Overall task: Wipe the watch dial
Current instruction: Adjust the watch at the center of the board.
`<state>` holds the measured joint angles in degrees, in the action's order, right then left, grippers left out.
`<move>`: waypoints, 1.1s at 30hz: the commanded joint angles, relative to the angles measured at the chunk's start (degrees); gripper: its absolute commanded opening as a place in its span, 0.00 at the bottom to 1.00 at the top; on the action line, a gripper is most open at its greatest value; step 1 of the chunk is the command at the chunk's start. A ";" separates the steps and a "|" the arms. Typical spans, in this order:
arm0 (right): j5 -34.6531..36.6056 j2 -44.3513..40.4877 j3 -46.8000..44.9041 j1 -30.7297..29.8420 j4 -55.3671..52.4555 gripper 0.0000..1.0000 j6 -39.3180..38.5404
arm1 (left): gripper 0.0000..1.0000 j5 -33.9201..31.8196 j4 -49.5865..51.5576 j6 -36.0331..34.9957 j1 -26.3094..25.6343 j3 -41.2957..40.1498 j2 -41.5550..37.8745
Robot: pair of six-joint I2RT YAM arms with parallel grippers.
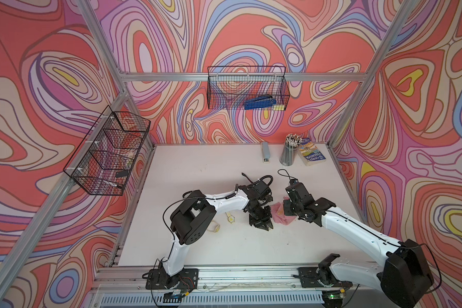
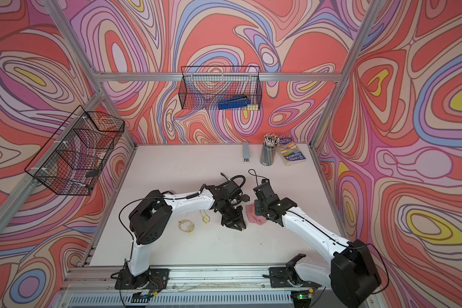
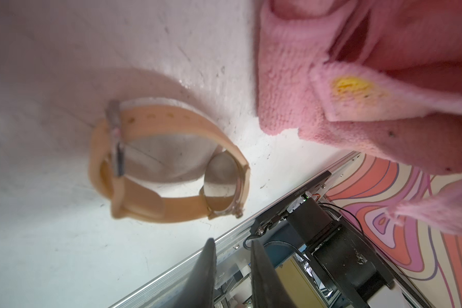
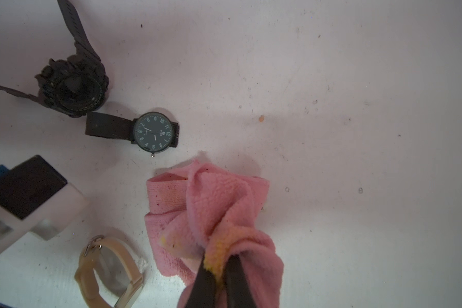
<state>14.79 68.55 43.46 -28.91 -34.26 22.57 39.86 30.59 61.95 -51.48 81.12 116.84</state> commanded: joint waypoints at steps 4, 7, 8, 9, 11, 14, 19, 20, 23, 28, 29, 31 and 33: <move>1.47 1.08 2.40 0.19 1.02 0.00 -0.50 | 0.23 1.94 -2.30 0.99 1.92 -0.37 1.79; 1.57 1.69 2.81 0.33 1.08 0.00 -0.53 | 0.23 1.02 -1.12 -0.19 2.90 -0.44 1.82; 1.61 1.86 2.92 0.32 1.15 0.00 -0.52 | 0.22 0.76 -0.76 -0.72 3.13 -0.44 1.88; 1.66 1.93 3.03 0.33 1.31 0.00 -0.55 | 0.21 0.51 -0.34 -1.17 3.44 -0.44 1.99; 1.74 1.93 3.32 0.33 1.31 0.00 -0.59 | 0.19 0.47 0.00 -1.72 3.70 -0.43 2.24; 1.79 1.82 3.65 0.32 1.23 0.00 -1.11 | 0.18 0.21 0.38 -2.55 3.71 -0.35 1.76; 1.62 1.62 3.98 0.29 0.74 0.00 -1.69 | 0.18 -1.80 2.48 -4.74 3.66 -0.39 -0.07; 1.66 1.58 3.96 0.27 0.61 0.00 -1.66 | 0.18 -2.03 2.57 -4.93 3.46 -0.43 -0.56; 1.91 1.10 3.98 0.28 0.20 0.00 -1.66 | 0.18 -3.41 4.65 -6.11 2.06 -0.01 -1.47; 2.00 -0.30 3.38 0.34 0.18 0.00 -1.66 | 0.13 -3.60 4.26 -5.98 0.69 -1.60 -2.57; 2.00 -0.56 3.21 0.33 0.25 0.00 -1.65 | 0.12 -3.37 3.98 -5.81 0.53 -2.05 -2.58; 1.92 -0.88 3.00 0.33 0.25 0.00 -1.72 | 0.11 -2.91 3.90 -5.96 0.29 -2.30 -2.29; 1.93 -1.14 2.79 0.29 0.16 0.00 -1.67 | 0.08 -2.23 4.17 -6.04 0.09 -2.20 -1.49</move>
<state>15.66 68.64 46.04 -28.88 -34.33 21.26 37.47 32.71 56.95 -51.27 79.57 116.27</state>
